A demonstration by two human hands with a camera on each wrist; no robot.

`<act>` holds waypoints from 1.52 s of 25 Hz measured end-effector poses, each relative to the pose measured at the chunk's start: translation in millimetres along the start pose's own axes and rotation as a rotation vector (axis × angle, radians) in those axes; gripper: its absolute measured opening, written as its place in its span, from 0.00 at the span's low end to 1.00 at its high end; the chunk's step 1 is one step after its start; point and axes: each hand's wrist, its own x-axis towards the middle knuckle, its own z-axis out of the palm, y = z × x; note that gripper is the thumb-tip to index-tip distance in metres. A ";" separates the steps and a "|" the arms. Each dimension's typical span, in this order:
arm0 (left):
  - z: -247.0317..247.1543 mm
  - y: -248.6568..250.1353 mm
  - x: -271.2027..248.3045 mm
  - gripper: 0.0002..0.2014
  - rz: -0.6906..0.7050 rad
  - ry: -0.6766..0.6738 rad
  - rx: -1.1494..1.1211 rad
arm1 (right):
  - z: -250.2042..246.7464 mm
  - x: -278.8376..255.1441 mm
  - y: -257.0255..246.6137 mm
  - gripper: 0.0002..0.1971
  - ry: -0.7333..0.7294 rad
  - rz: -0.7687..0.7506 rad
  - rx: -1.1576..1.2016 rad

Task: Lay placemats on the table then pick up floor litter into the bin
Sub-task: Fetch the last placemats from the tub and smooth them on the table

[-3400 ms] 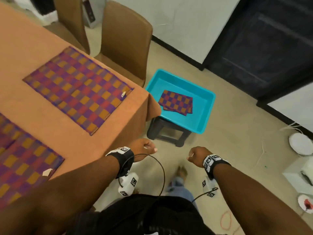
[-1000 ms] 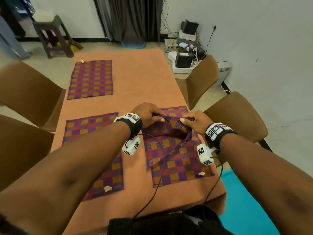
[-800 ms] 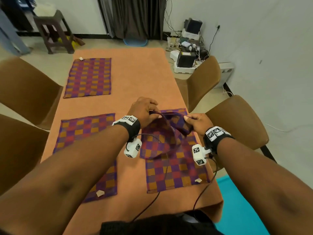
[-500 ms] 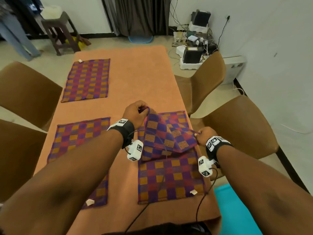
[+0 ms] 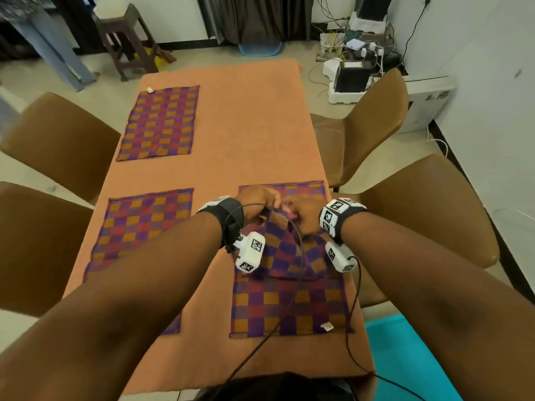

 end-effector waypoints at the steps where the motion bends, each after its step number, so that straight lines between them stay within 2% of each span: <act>1: 1.2 -11.9 -0.2 0.10 -0.044 -0.027 0.047 | 10.7 1.0 1.5 0.13 -0.092 0.005 -0.017; 3: 1.6 -40.2 0.9 0.12 -0.138 -0.059 0.132 | 35.5 5.1 13.9 0.11 -0.176 0.060 -0.041; 6: -11.3 -97.5 12.3 0.17 -0.177 -0.035 0.152 | 59.4 14.1 28.3 0.13 -0.138 0.135 -0.203; 8: -22.0 -123.5 19.1 0.24 -0.197 -0.001 0.227 | 65.8 25.0 29.0 0.13 -0.112 0.179 -0.261; 9: -26.5 -133.3 22.2 0.24 -0.209 0.018 0.334 | 68.8 31.3 28.7 0.18 -0.086 0.192 -0.282; 11: -30.4 -146.8 25.7 0.16 -0.223 0.077 0.543 | 70.0 42.8 27.9 0.30 -0.022 0.214 -0.329; 12: -29.6 -149.5 26.0 0.16 -0.216 0.098 0.606 | 68.9 49.3 28.0 0.34 -0.013 0.230 -0.340; 15: -25.3 -155.7 31.6 0.36 -0.151 0.130 0.761 | 64.7 65.5 30.0 0.38 -0.070 0.268 -0.382; 17: -24.5 -156.7 40.8 0.40 -0.153 0.121 0.787 | 54.1 67.7 29.7 0.32 -0.084 0.256 -0.426; 20: -25.3 -150.5 48.8 0.28 -0.187 0.051 0.927 | 41.3 63.5 31.3 0.14 -0.044 0.177 -0.493; 22: -28.1 -144.5 50.0 0.22 -0.228 0.012 0.989 | 35.5 59.4 32.4 0.09 -0.053 0.137 -0.458; 25: -35.8 -126.9 51.6 0.15 -0.217 -0.045 1.050 | 30.4 48.3 43.5 0.09 -0.130 0.107 -0.395; 27: -47.0 -109.6 58.2 0.12 -0.201 -0.078 1.083 | 22.8 41.7 61.9 0.10 -0.123 0.087 -0.295; 30: -75.4 -73.9 84.4 0.13 -0.185 -0.045 1.087 | -1.3 46.1 97.5 0.13 0.038 0.124 -0.182; 32: -98.3 -54.5 110.6 0.15 -0.174 0.005 0.993 | -25.0 56.2 114.7 0.10 0.088 0.160 -0.068; 34: -122.7 -37.7 147.4 0.17 -0.149 0.008 0.921 | -50.9 81.1 133.0 0.06 0.075 0.177 -0.032; 36: -149.9 -19.8 190.7 0.16 -0.122 -0.014 0.915 | -82.6 118.1 150.1 0.08 0.073 0.160 -0.071; 38: -178.2 2.7 239.0 0.15 -0.066 0.019 0.958 | -126.2 160.1 163.2 0.12 0.104 0.153 -0.156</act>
